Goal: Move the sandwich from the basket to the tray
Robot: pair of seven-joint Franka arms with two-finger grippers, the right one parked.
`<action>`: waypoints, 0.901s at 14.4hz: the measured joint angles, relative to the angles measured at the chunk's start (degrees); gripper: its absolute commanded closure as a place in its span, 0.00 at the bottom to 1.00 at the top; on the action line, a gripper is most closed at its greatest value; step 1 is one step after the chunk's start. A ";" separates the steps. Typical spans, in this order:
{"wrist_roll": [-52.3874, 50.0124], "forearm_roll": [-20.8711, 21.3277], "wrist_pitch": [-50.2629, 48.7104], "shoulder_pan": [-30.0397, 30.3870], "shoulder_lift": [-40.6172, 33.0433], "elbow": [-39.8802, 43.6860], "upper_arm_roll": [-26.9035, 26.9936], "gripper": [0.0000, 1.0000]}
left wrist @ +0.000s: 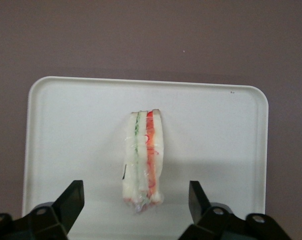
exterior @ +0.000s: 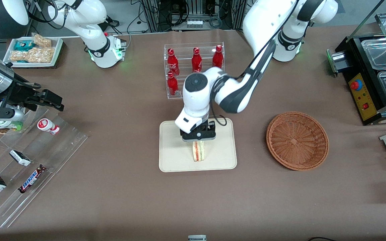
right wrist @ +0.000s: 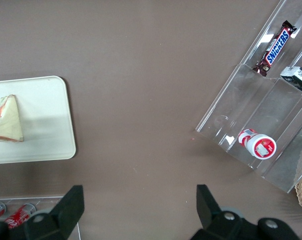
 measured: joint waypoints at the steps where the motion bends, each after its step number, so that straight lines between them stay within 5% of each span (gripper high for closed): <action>1: 0.76 0.00 -3.16 0.53 -2.52 0.07 0.12 0.00; 6: 4.41 -5.08 -15.32 5.84 -10.71 -0.61 0.40 0.00; 13: 16.94 -5.52 -20.51 19.57 -17.71 -8.91 0.70 0.00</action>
